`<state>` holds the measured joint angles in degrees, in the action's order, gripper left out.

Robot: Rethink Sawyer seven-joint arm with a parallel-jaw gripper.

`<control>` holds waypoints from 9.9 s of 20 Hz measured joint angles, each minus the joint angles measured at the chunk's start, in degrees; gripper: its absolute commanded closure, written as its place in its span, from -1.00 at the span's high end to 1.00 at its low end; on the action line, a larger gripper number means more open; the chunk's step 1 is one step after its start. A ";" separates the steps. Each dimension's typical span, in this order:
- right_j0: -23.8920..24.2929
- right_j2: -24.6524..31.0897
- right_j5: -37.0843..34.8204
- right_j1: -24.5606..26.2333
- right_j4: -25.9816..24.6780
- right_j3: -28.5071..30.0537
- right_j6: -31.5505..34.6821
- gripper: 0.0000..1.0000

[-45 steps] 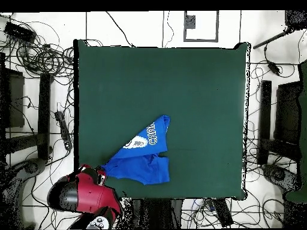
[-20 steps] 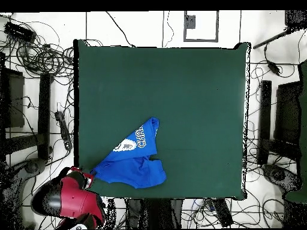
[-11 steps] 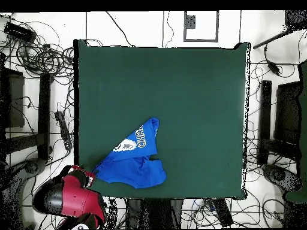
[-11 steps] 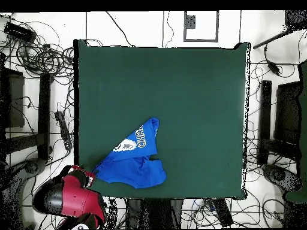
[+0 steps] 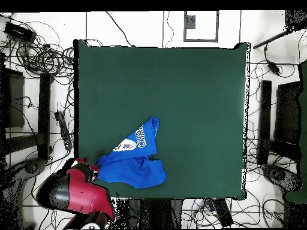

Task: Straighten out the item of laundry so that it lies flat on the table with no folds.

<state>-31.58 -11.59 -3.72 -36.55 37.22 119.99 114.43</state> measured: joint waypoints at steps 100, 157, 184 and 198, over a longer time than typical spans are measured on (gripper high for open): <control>44.73 16.76 -5.51 0.75 -48.54 -7.29 0.00 1.00; 49.91 16.76 1.71 7.42 -59.43 -5.36 0.00 1.00; 48.98 16.74 4.54 8.03 -59.41 -2.73 0.00 -1.00; 48.16 16.74 4.54 7.69 -59.34 -2.34 0.00 -1.00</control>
<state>16.57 5.15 0.82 -28.86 -22.12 117.64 114.43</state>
